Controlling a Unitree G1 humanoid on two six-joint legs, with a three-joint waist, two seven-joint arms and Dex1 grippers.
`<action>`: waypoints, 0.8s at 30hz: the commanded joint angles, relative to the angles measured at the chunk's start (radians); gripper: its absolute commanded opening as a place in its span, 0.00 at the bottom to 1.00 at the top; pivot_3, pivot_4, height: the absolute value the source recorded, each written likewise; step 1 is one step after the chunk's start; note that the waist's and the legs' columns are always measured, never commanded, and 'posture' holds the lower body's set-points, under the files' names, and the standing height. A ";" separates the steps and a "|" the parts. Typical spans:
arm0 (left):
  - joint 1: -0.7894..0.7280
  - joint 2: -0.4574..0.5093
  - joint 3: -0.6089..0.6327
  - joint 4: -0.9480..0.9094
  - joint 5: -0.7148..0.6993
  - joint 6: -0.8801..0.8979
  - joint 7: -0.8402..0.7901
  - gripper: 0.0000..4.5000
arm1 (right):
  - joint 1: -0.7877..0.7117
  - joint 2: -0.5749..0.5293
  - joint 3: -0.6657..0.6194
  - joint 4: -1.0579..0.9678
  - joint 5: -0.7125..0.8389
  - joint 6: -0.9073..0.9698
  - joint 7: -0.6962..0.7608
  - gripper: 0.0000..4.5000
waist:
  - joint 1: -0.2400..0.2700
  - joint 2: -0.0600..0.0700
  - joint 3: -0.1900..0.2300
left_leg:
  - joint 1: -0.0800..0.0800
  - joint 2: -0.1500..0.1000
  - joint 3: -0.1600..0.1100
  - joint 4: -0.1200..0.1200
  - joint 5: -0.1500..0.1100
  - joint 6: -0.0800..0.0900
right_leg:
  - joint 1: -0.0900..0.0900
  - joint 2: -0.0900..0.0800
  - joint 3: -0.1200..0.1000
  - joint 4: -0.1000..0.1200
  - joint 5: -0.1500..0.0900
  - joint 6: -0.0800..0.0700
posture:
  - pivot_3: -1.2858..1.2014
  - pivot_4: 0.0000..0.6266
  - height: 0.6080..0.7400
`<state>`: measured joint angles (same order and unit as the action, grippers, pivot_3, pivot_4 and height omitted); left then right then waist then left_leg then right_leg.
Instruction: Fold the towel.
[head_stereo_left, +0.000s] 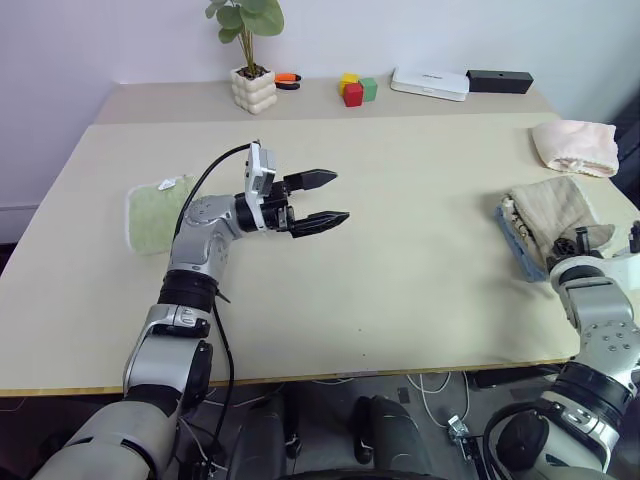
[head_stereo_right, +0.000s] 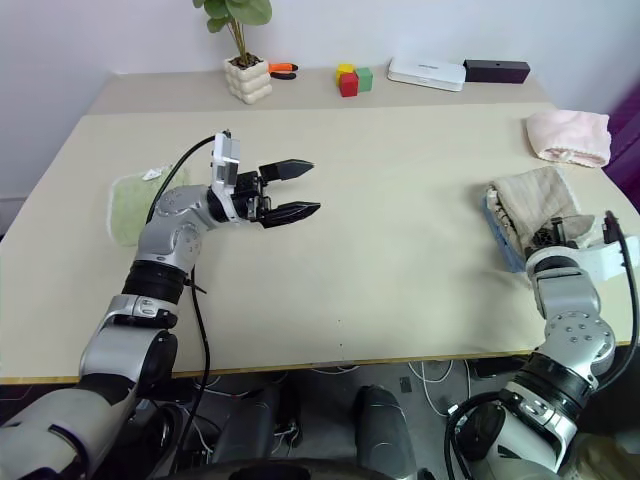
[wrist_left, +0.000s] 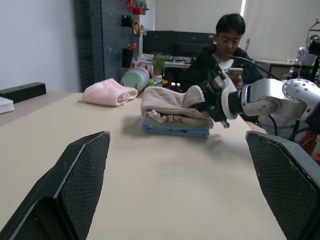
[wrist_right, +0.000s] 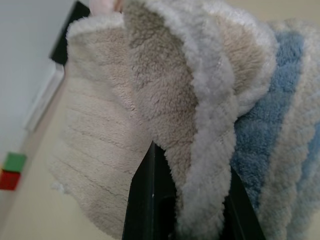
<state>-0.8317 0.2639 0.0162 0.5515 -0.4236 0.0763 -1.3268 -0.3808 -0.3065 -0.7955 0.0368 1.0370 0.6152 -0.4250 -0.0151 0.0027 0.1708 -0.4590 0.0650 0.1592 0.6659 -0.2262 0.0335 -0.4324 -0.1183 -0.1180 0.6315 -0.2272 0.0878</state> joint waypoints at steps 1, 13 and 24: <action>-0.011 -0.008 0.002 -0.003 0.000 -0.018 0.001 1.00 | 0.008 -0.042 0.021 -0.049 -0.037 -0.007 0.005 0.01 | 0.001 0.000 0.000 | 0.000 0.000 0.000 0.000 0.000 0.000 | 0.000 0.000 0.000 0.000 0.000 0.000 | 0.52 0.24 1.00; -0.020 -0.031 0.002 0.024 0.009 -0.044 0.007 1.00 | 0.017 -0.095 0.040 -0.050 -0.119 -0.031 0.007 0.99 | 0.001 0.000 0.000 | 0.000 0.000 0.000 0.000 0.000 0.000 | 0.000 0.000 0.000 0.000 0.000 0.000 | 0.52 0.24 1.00; -0.034 -0.059 0.004 0.062 0.019 -0.074 0.014 1.00 | 0.072 -0.207 0.063 -0.109 -0.353 -0.046 -0.035 0.99 | 0.002 0.000 0.000 | 0.000 0.000 0.000 0.000 0.000 0.000 | 0.000 0.000 0.000 0.000 0.000 0.000 | 0.52 0.24 1.00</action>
<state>-0.8382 0.2066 0.0150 0.6209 -0.4035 0.0262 -1.3116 -0.3102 -0.4839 -0.7194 -0.0147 0.7219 0.5901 -0.4558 -0.0131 0.0029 0.1707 -0.4589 0.0648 0.1591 0.6663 -0.2264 0.0337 -0.4322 -0.1183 -0.1179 0.6313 -0.2272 0.0879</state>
